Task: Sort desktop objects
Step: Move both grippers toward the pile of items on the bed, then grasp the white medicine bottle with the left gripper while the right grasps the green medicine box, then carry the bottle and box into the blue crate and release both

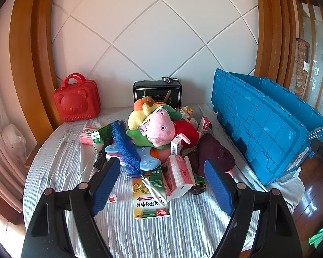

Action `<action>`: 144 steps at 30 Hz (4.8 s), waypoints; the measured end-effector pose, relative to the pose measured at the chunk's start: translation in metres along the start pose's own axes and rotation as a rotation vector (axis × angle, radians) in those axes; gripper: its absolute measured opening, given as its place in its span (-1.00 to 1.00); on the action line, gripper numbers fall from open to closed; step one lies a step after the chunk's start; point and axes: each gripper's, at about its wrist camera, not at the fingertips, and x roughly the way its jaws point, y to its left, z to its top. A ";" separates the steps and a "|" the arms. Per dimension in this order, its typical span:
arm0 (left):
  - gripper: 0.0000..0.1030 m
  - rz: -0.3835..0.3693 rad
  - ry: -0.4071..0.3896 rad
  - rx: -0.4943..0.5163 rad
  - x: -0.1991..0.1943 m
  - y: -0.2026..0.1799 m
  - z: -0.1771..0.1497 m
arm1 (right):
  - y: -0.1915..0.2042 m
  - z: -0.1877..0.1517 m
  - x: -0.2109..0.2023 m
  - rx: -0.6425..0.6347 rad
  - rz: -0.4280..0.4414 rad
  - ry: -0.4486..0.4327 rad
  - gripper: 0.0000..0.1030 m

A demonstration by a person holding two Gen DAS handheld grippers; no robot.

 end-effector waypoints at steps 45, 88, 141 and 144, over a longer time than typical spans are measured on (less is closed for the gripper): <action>0.56 0.272 0.641 -0.309 0.267 0.174 -0.121 | 0.083 -0.062 0.253 -0.175 0.213 0.524 1.00; 0.02 -0.031 0.366 0.072 0.206 0.155 -0.117 | 0.285 -0.158 0.186 -0.178 0.283 0.510 0.69; 0.02 -0.310 -0.095 0.258 0.112 -0.354 0.140 | -0.186 0.106 0.119 -0.032 -0.016 -0.151 0.69; 0.02 -0.308 -0.072 0.295 0.114 -0.378 0.138 | -0.208 0.105 0.126 -0.014 -0.025 -0.139 0.69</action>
